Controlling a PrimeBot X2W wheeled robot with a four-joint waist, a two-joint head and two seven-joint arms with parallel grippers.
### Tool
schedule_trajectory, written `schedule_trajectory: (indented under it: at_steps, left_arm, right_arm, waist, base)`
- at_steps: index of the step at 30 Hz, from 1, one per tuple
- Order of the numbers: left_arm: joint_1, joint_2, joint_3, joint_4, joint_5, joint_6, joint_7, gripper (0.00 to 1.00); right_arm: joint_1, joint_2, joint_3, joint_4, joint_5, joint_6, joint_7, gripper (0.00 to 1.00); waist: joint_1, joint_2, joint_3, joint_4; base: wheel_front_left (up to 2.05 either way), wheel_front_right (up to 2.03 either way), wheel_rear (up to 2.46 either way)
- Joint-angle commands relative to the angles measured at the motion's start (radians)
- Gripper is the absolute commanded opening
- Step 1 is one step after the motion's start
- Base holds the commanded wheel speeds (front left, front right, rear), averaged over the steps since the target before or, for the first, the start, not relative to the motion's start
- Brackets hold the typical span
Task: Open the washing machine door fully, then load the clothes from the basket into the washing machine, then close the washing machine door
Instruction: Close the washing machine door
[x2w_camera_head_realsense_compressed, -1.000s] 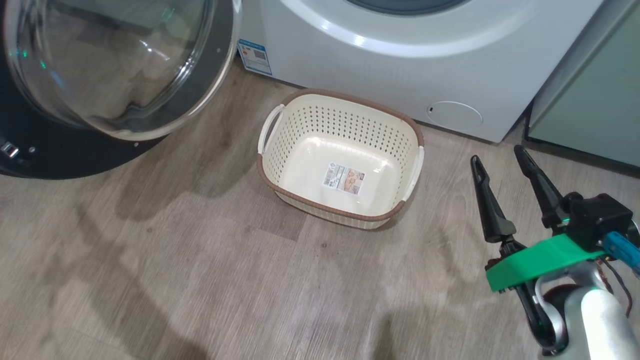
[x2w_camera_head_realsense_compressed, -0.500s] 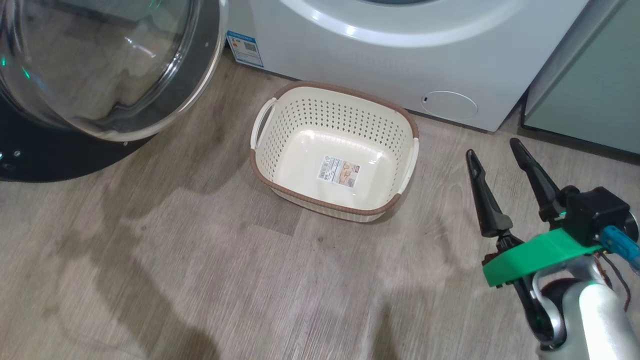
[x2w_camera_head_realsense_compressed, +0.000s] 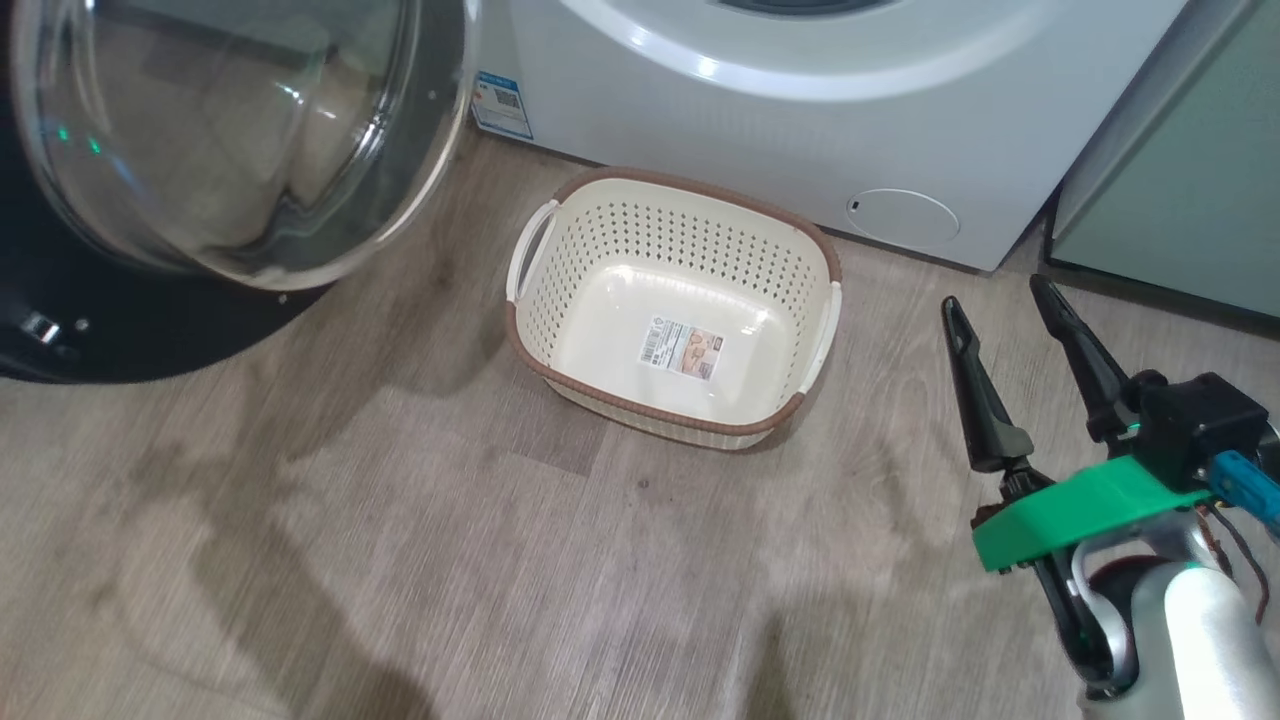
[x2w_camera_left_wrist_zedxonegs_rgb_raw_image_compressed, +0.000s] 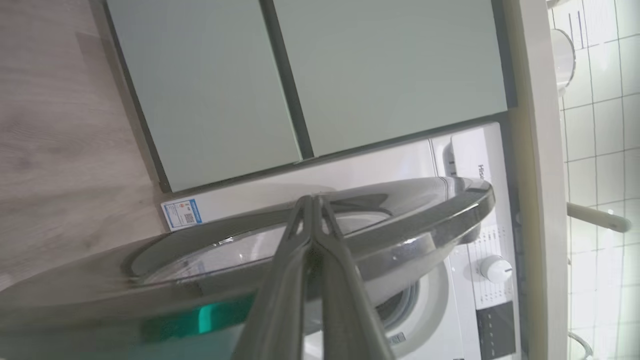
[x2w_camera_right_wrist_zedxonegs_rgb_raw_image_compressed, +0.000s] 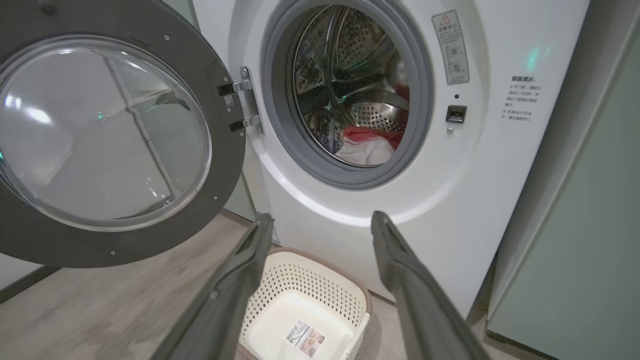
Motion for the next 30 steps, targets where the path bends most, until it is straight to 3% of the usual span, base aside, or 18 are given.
schedule_trajectory:
  at_steps: [1,19,30]
  left_arm:
    - [0.000,0.057,0.010,-0.047,-0.013,-0.008,0.039,0.00]
    - [0.162,0.029,-0.005,-0.284,-0.101,0.017,0.304,0.00]
    - [0.298,0.012,0.005,-0.524,-0.158,0.090,0.409,0.00]
  right_arm:
    - [-0.030,-0.004,0.025,-0.031,0.001,0.000,-0.004,1.00]
    - [-0.016,-0.004,0.015,0.003,0.047,0.000,-0.057,1.00]
    - [-0.007,-0.004,0.010,0.032,0.075,0.000,-0.100,1.00]
  waist:
    - [0.0000,0.0000,-0.005,0.000]
    - [0.0000,0.0000,-0.049,-0.032]
    - [0.0000,0.0000,-0.073,-0.102]
  base:
    - [0.00,0.00,0.00]
    - [0.00,0.00,0.00]
    - [0.00,0.00,0.00]
